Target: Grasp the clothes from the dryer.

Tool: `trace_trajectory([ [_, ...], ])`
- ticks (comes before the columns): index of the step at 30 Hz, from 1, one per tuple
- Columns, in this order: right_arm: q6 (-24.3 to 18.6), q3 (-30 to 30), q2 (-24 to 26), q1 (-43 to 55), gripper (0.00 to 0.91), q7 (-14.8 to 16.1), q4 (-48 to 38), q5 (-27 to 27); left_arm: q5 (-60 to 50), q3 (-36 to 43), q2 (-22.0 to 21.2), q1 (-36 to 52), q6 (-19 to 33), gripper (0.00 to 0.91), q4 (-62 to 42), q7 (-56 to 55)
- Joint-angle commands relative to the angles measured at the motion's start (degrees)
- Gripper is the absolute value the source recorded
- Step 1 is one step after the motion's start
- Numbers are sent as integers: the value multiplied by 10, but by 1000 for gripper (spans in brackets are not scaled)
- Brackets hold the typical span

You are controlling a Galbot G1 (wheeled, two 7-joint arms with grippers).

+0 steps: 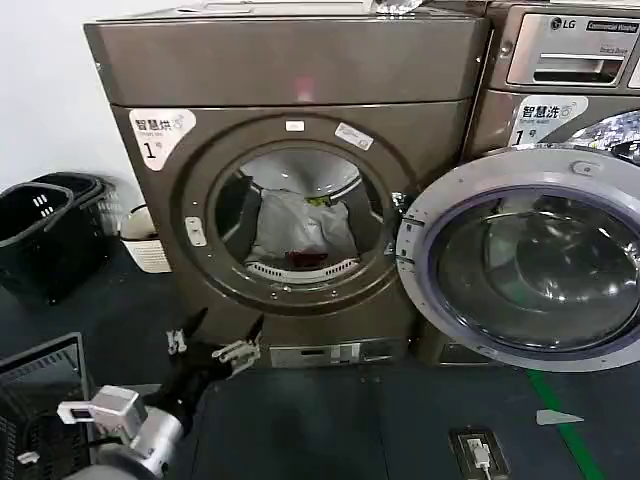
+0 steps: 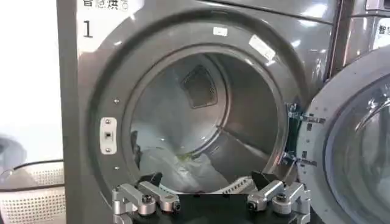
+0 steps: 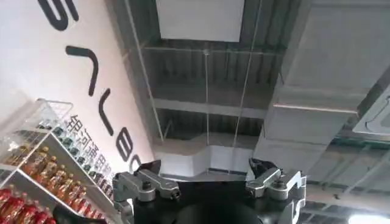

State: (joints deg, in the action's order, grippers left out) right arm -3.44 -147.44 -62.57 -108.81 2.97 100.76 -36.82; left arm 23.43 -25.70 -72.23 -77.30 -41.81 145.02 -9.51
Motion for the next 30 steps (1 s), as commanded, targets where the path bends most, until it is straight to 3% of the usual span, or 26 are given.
trace_trajectory([
  [1, -1, 1, -1, 1, 907, 1, 0, 0, 0, 0, 1, -2, 0, 907, 3, 1],
  [30, -3, 15, -9, 12, 907, 4, 13, -3, 0, -2, 0, -5, 0, 907, 4, 6],
])
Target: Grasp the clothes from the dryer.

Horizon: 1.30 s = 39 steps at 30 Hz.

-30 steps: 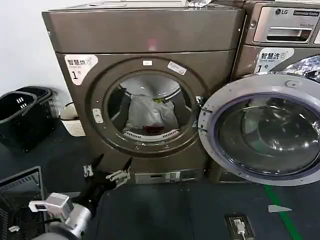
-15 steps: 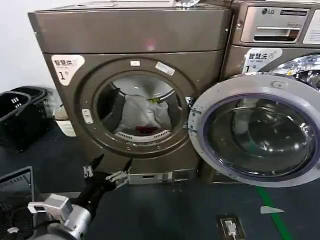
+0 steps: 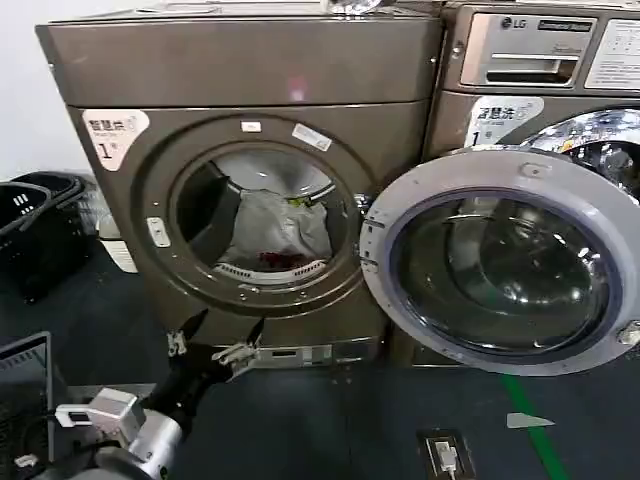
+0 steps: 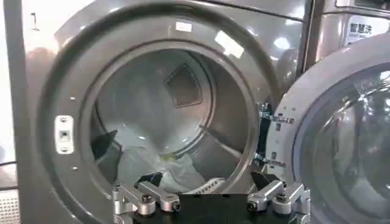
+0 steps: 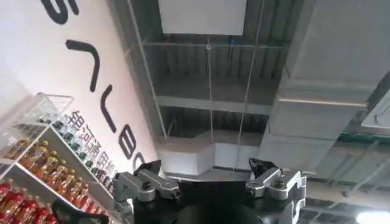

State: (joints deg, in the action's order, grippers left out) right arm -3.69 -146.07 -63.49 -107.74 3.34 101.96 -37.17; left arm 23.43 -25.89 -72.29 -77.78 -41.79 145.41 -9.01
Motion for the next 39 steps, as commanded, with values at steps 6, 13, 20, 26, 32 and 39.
trace_trajectory([
  [6, 0, 5, 0, 4, 907, 0, 2, 2, 0, 0, 0, 0, 0, 907, 0, 3],
  [13, -13, 11, -1, 10, 907, -6, 6, 7, -1, -1, 0, -1, 3, 907, 1, 3],
  [20, -16, 14, -5, 13, 907, -9, 8, 7, -1, -1, 0, -3, 3, 907, 2, 3],
  [26, -12, 15, -7, 12, 907, -11, 7, 6, -5, -1, 0, -2, 10, 907, 0, 3],
  [32, -26, 16, -6, 13, 907, -8, 4, 4, -6, -1, 0, 1, 9, 907, -2, 2],
  [39, -29, 16, -5, 13, 907, -8, 3, 4, -17, 1, -1, 4, 16, 907, -8, -1],
])
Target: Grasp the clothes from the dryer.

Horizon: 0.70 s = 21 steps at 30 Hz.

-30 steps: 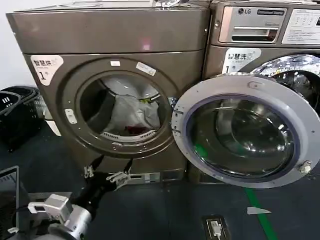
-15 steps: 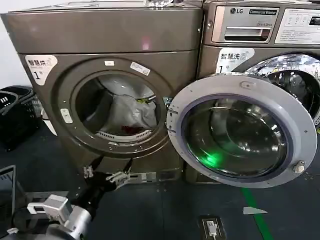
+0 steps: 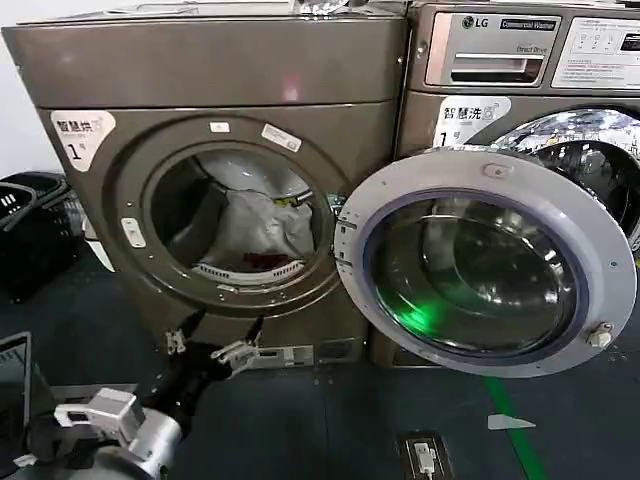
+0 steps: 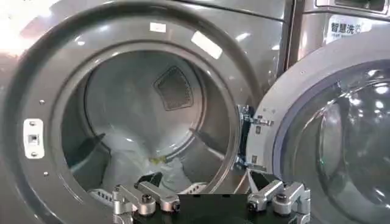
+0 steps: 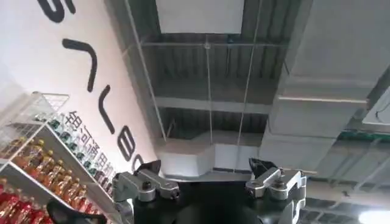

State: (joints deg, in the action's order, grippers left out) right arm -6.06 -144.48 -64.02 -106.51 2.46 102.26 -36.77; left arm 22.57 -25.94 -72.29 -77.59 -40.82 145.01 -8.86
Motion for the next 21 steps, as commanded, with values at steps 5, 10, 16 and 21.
trace_trajectory([
  [5, -16, 2, -1, 1, 907, 2, -2, 0, -16, 4, -2, 3, 11, 907, -7, -7],
  [10, -18, 4, -2, 3, 907, 3, -1, 0, -19, 4, -3, 3, 15, 907, -9, -10],
  [16, -25, 7, -4, 5, 907, 8, -1, 0, -25, 5, -2, 1, 20, 907, -10, -13],
  [21, -25, 8, -5, 6, 907, 8, 2, 0, -24, 5, -3, 1, 22, 907, -9, -12],
])
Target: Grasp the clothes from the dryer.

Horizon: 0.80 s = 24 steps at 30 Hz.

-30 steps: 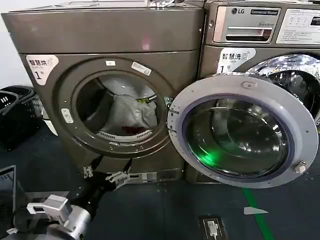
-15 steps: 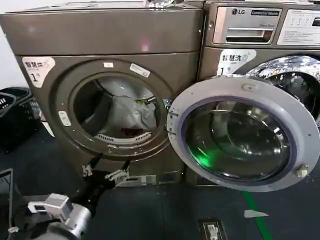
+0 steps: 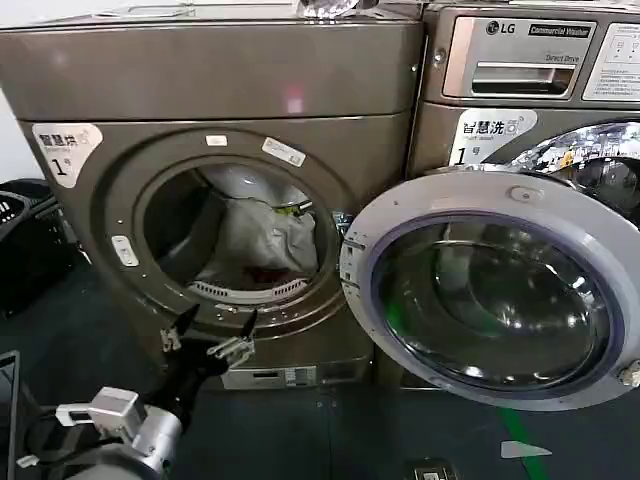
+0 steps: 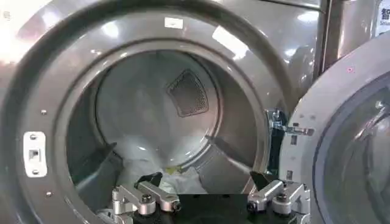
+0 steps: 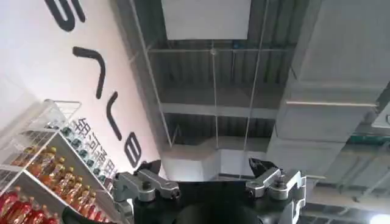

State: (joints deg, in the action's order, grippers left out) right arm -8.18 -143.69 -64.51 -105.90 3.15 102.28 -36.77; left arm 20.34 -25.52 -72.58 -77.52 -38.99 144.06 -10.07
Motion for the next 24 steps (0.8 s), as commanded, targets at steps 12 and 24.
trace_trajectory([
  [12, -5, 2, -1, 1, 907, 2, 3, 0, -2, 1, -1, 0, 4, 907, -2, 1],
  [24, -6, 6, -1, 5, 907, 2, 6, 1, -1, 1, -1, 3, 4, 907, -5, 2],
])
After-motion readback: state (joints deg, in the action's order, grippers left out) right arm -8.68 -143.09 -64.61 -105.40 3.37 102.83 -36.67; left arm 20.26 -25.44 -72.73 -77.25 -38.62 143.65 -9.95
